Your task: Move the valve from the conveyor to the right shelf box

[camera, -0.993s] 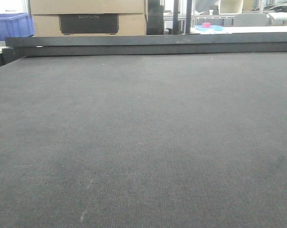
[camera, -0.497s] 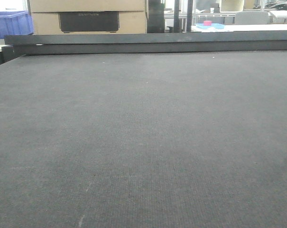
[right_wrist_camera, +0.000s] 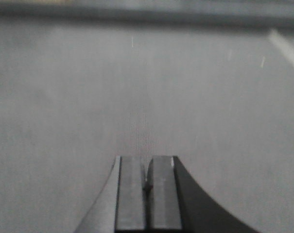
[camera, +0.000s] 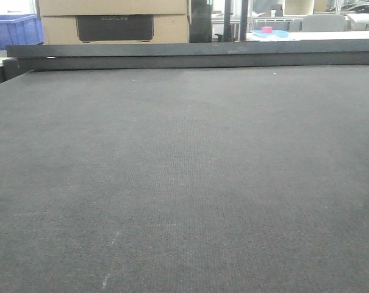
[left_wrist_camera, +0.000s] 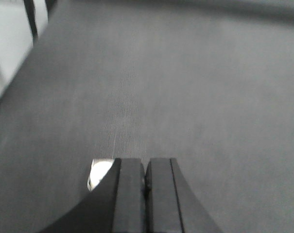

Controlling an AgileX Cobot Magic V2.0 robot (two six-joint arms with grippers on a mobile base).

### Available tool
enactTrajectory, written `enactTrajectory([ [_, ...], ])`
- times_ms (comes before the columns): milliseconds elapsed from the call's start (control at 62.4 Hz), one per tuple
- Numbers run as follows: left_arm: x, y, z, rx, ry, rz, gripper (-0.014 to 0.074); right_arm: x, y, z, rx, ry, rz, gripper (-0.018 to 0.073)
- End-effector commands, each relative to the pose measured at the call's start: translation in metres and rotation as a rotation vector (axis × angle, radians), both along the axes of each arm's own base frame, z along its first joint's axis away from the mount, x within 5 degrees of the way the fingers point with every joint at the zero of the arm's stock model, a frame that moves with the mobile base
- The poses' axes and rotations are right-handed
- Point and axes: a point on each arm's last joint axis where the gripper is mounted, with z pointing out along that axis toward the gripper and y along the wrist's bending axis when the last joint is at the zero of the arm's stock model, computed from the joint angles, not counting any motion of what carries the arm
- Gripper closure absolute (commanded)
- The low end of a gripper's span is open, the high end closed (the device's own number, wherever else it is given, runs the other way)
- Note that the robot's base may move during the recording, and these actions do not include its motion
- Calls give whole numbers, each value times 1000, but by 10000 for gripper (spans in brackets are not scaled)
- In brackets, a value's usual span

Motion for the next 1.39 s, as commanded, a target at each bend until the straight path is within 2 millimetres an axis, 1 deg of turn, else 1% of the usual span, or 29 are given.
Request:
enactTrajectory([
  [0, 19, -3, 7, 3, 87, 0, 708, 21, 0, -1, -13, 173, -4, 727],
  [64, 35, -6, 10, -3, 124, -3, 708, 33, 0, -3, -18, 302, -2, 727],
  [128, 49, -8, 11, -4, 146, -4, 708, 46, 1, -4, -21, 381, 0, 727],
  [256, 63, -10, 4, 2, 191, -4, 708, 64, 1, -8, -25, 471, 1, 727],
  [320, 67, -11, 3, 2, 192, -4, 708, 71, 2, -11, -25, 495, 1, 727],
  [417, 71, -11, 1, 2, 190, -4, 708, 83, 2, -21, -31, 635, 4, 727],
  [641, 72, -11, 0, 3, 196, -4, 708, 126, 3, -43, -56, 745, 28, 727],
  [753, 72, -11, 0, 3, 196, -4, 708, 140, 4, -54, -57, 788, 29, 727],
  [785, 72, -11, 0, 3, 196, -4, 708, 143, 4, -59, -58, 806, 29, 707],
  [833, 72, -11, 0, 3, 196, -4, 708, 147, 4, -65, -58, 828, 30, 648],
  [913, 72, -11, 0, 3, 196, -4, 708, 153, 4, -74, -59, 860, 30, 461],
  [977, 72, -11, 0, 3, 196, -4, 708, 155, 4, -77, -59, 871, 31, 321],
  [993, 72, -11, 0, 3, 196, -4, 708, 156, 4, -78, -59, 875, 31, 271],
  [1041, 72, -11, 0, 3, 196, -4, 708, 157, 4, -79, -59, 879, 31, 167],
  [1089, 72, -11, 0, 3, 196, -4, 708, 158, 4, -81, -59, 886, 31, 94],
  [1137, 72, -11, 0, 3, 196, -4, 708, 160, 5, -85, -60, 898, 31, 52],
  [1169, 72, -11, 0, 3, 196, -4, 708, 161, 5, -88, -60, 909, 31, 43],
  [1378, 72, -11, 0, 3, 196, -4, 708, 176, 7, -116, -37, 1007, 38, 41],
])
